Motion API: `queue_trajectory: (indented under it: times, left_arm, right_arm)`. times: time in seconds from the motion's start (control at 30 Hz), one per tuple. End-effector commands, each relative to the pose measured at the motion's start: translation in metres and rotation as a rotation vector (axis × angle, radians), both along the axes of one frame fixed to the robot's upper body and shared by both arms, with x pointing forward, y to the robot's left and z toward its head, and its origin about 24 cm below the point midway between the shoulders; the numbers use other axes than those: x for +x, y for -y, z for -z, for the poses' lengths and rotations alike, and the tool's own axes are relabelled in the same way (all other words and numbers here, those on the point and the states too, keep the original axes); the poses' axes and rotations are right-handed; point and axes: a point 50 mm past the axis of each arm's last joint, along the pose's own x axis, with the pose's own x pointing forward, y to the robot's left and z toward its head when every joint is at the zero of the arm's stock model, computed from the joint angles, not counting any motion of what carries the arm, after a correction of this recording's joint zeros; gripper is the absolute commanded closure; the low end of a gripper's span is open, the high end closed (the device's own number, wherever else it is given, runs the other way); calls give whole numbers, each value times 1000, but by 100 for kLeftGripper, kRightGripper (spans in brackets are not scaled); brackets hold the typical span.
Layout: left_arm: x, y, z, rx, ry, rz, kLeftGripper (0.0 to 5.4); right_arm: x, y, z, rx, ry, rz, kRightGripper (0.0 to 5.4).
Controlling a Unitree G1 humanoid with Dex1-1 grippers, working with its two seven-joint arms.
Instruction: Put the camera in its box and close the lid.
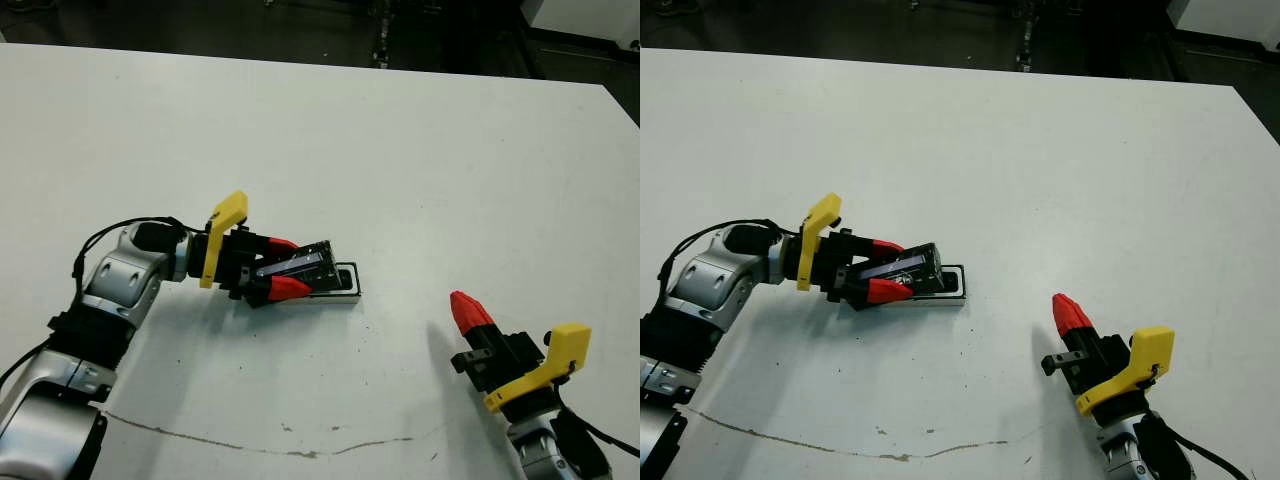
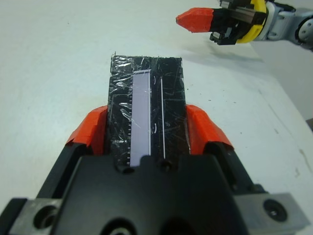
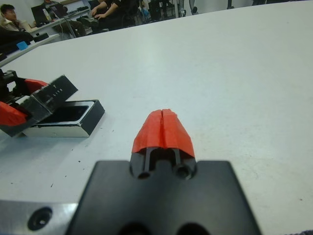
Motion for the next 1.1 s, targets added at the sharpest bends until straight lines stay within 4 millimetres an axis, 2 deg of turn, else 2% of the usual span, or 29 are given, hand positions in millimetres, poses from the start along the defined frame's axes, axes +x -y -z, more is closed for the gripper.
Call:
queue_trajectory:
  times: [0.03,0.47,0.73,1.1]
  left_arm:
    - [-18,27,27,-9,-96,104,224]
    - [-25,44,37,99,-19,135,224]
    - [-25,52,48,113,-19,128,224]
    - [-21,58,52,110,-11,150,224]
  right_arm:
    - [-2,3,1,-9,-11,1,540]
    - [-2,4,1,-3,-15,-3,540]
    - [-2,3,2,-4,-12,-6,540]
    - [-2,3,2,-3,-12,-4,540]
